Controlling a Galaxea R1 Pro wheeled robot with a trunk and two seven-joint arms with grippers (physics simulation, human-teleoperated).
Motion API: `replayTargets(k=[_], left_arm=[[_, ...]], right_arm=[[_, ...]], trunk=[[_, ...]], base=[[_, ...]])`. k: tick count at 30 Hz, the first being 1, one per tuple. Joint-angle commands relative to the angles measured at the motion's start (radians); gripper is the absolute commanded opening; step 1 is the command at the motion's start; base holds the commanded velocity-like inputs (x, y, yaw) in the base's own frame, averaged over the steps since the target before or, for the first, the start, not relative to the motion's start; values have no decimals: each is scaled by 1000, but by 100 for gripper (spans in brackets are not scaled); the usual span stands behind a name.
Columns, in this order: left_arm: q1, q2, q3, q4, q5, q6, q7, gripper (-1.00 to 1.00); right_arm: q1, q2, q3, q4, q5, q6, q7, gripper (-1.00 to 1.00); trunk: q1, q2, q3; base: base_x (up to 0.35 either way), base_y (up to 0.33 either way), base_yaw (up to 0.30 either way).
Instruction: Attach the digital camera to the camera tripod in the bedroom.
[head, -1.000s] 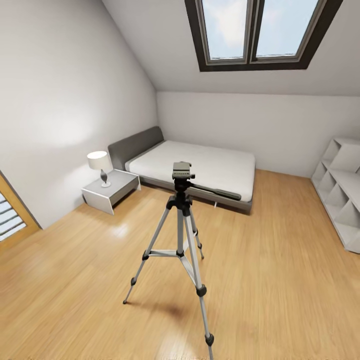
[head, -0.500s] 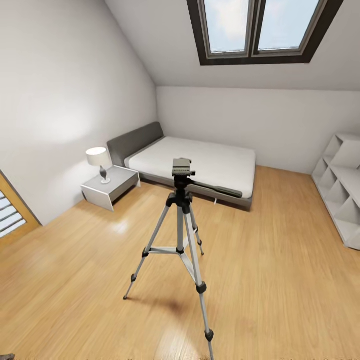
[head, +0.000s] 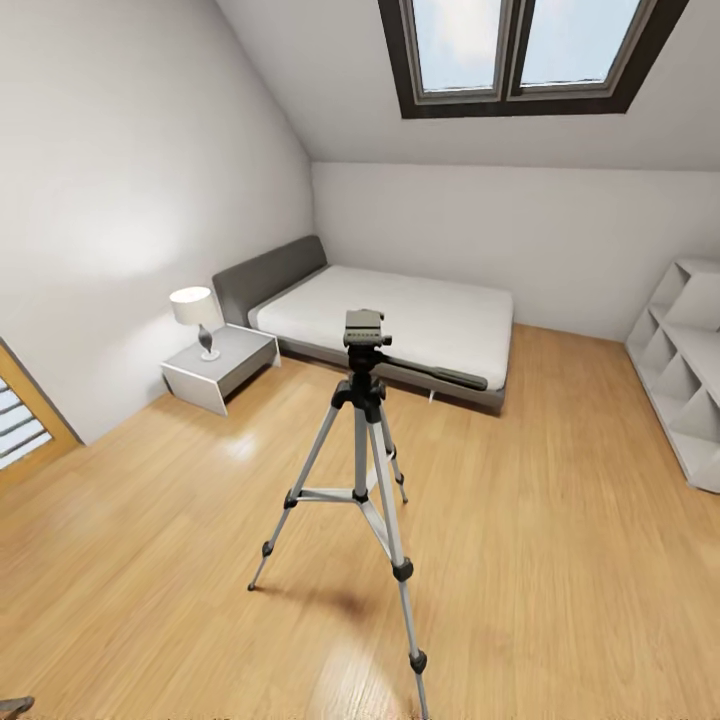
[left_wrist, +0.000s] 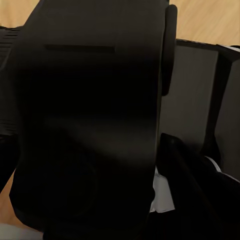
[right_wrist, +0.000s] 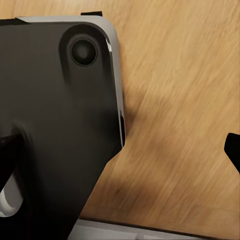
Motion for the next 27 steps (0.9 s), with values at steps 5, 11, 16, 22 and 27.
replayTargets(k=[5, 11, 16, 22, 27], left_arm=[[-1, 0, -8, 1, 8, -3, -5, -100], [-1, 0, -8, 1, 8, -3, -5, -100], [-1, 0, -8, 1, 8, -3, -5, -100], [-1, 0, -8, 1, 8, -3, -5, -100], [-1, 0, -8, 1, 8, -3, -5, -100]], right_arm=[[-1, 0, -8, 3, 0, -7, 0, 100], [-1, 1, -8, 3, 0, -7, 0, 100], [-1, 2, -8, 3, 0, -7, 0, 100], [-1, 1, -8, 3, 0, -7, 0, 100], [-1, 2, -8, 3, 0, -7, 0, 100]], trunk=[[0, -2, -10], [0, -2, -19], [0, -2, -27], [0, -2, -37], [0, -2, -45]], base=[[0, 0, 0], [0, 0, 0], [0, 0, 0], [0, 0, 0], [0, 0, 0]])
